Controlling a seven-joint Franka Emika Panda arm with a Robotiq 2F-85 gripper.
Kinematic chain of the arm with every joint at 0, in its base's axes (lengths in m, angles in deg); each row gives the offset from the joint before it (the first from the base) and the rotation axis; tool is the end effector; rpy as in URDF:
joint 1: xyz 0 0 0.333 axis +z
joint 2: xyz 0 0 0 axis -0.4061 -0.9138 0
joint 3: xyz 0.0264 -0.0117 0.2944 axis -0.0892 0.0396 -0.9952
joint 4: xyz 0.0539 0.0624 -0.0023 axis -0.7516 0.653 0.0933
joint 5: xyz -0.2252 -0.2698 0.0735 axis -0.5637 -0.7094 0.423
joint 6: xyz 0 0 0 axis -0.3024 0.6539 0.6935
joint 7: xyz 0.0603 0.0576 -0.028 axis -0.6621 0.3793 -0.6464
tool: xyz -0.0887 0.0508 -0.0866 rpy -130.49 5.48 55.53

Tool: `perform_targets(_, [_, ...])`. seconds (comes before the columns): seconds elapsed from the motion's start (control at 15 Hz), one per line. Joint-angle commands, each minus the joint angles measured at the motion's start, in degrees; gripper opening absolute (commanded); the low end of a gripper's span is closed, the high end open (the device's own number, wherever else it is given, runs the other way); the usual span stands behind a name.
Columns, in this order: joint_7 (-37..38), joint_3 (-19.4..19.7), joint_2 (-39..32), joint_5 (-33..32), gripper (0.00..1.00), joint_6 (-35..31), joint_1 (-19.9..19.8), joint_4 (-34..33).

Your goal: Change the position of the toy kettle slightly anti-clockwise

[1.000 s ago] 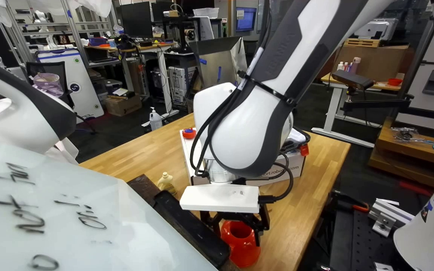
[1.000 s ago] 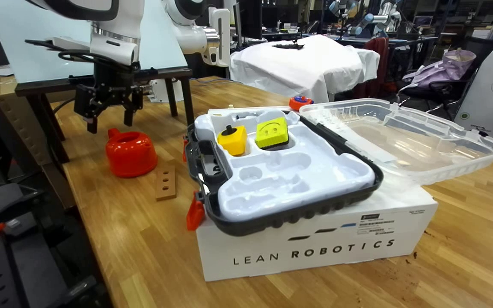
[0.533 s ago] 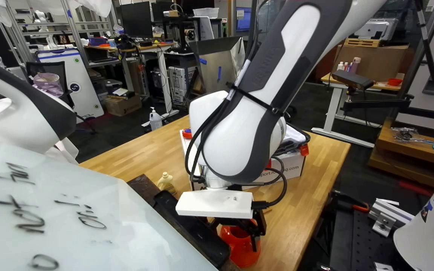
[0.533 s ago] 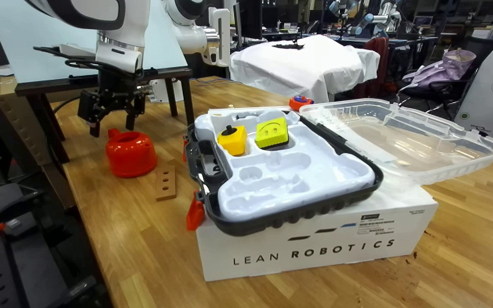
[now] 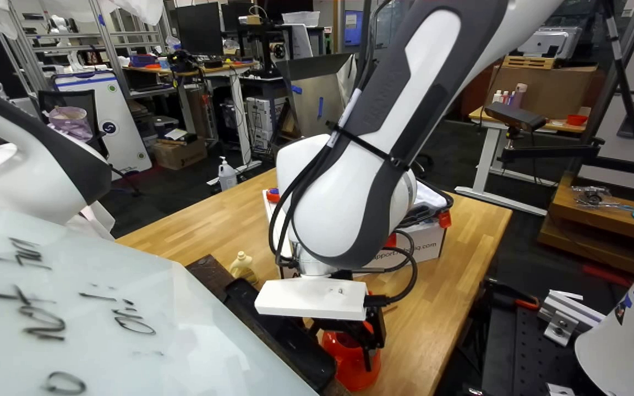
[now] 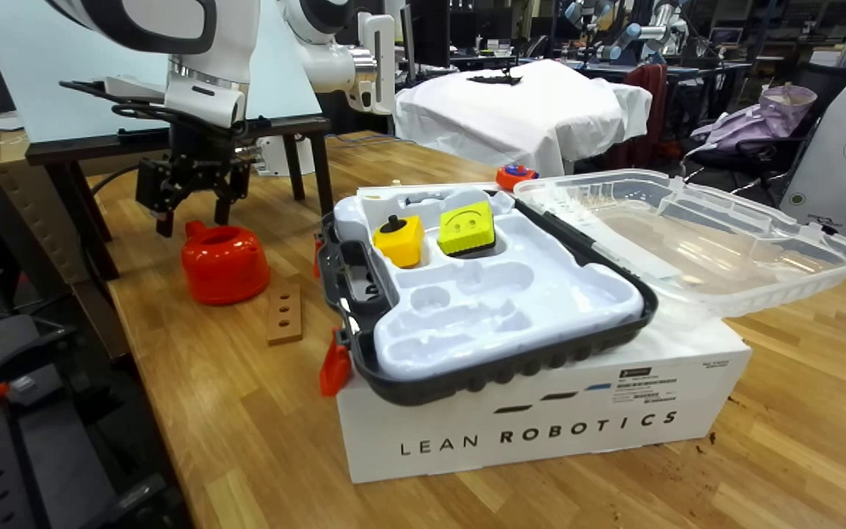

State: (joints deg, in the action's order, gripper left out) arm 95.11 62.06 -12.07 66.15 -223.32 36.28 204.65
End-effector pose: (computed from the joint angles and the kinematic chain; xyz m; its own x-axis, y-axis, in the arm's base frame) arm 0.4044 0.1852 0.1579 0.2439 -0.9345 -0.2594 -0.9313 -0.3003 0.2063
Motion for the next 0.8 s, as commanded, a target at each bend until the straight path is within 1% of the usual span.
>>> perform_targets(0.0, [-0.73, 0.13, -0.72, 2.0, 0.61, -0.91, 0.06, -0.51])
perform_targets(0.07, [-0.76, 0.13, -0.78, 2.3, 0.55, -0.87, 0.03, -0.55])
perform_targets(0.13, [-0.82, 0.13, -0.85, 2.65, 0.47, -0.83, -0.01, -0.58])
perform_targets(0.2, [-0.85, 0.14, -0.89, 2.82, 0.42, -0.82, -0.01, -0.59])
perform_targets(0.27, [-0.88, 0.18, -0.91, 2.93, 0.33, -0.74, -0.03, -0.64])
perform_targets(0.33, [-0.88, 0.22, -0.97, 3.06, 0.27, -0.71, -0.06, -0.68])
perform_targets(0.4, [-0.95, 0.25, -1.02, 3.3, 0.19, -0.66, -0.12, -0.74])
perform_targets(0.47, [-0.99, 0.29, -1.12, 3.41, 0.14, -0.63, -0.16, -0.81])
perform_targets(0.53, [-1.02, 0.33, -1.16, 3.51, 0.05, -0.59, -0.18, -0.84])
perform_targets(0.6, [-1.05, 0.35, -1.15, 3.6, 0.07, -0.57, -0.22, -0.84])
perform_targets(0.67, [-1.05, 0.38, -1.08, 3.65, 0.07, -0.63, -0.22, -0.82])
perform_targets(0.73, [-1.09, 0.43, -1.0, 3.65, 0.1, -0.71, -0.24, -0.75])
